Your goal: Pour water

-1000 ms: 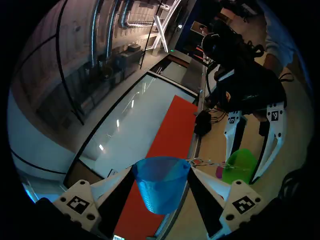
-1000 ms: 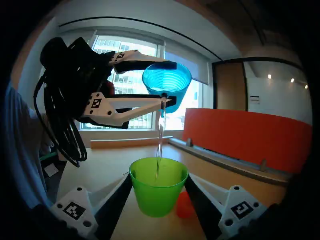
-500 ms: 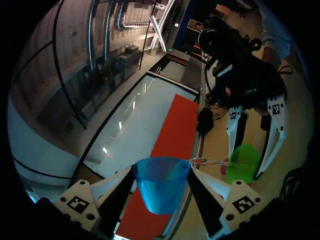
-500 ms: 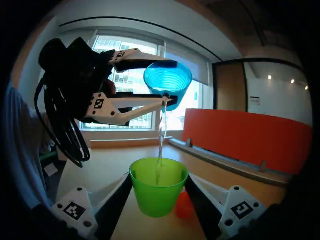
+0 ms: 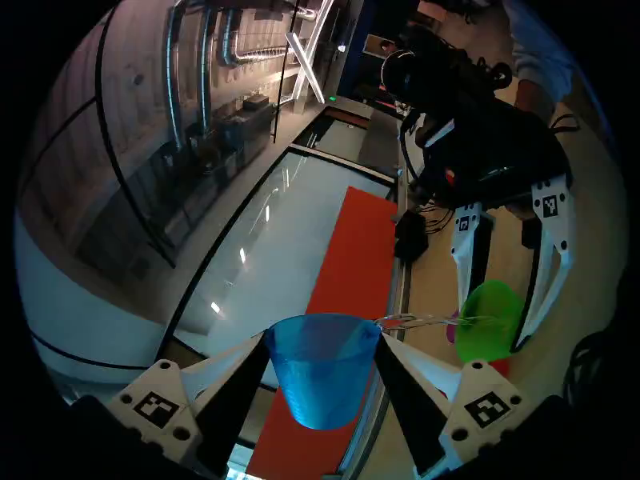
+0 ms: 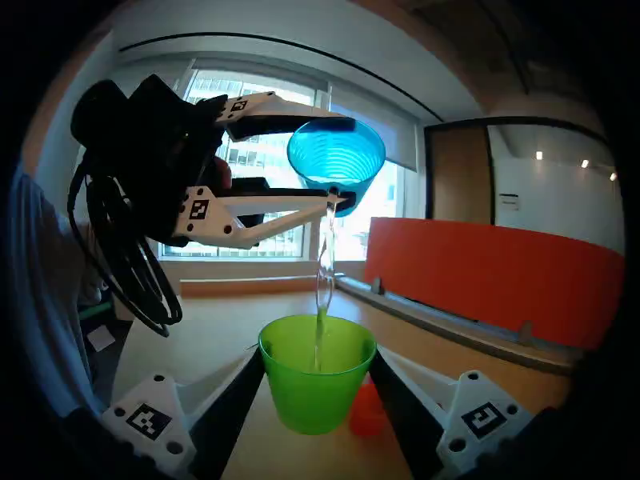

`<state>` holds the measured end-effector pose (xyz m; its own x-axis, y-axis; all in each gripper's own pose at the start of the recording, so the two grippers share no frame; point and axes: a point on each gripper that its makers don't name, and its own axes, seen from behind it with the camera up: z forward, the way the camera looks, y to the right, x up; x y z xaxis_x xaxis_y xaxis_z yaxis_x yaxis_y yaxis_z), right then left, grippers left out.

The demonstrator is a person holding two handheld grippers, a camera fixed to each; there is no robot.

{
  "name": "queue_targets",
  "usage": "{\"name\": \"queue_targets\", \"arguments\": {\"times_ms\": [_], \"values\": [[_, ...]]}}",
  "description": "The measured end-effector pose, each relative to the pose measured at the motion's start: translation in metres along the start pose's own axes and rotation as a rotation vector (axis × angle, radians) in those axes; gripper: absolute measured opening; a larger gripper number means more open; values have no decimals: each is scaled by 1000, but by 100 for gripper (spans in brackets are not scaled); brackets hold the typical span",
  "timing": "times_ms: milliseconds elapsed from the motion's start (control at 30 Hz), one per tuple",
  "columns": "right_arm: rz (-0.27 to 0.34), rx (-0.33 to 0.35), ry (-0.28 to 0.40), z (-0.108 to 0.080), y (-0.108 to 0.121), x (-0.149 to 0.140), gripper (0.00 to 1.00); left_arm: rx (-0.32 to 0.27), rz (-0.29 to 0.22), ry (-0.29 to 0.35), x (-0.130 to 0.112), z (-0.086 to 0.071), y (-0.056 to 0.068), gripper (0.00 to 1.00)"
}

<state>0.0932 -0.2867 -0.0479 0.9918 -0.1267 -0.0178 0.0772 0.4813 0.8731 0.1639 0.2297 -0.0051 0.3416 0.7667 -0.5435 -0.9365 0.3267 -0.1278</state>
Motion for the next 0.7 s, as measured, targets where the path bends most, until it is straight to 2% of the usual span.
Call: {"name": "queue_targets", "arguments": {"times_ms": [700], "values": [[-6,-2,-3,2,3,-1,90,9,89,0,2,2,-5,88]]}}
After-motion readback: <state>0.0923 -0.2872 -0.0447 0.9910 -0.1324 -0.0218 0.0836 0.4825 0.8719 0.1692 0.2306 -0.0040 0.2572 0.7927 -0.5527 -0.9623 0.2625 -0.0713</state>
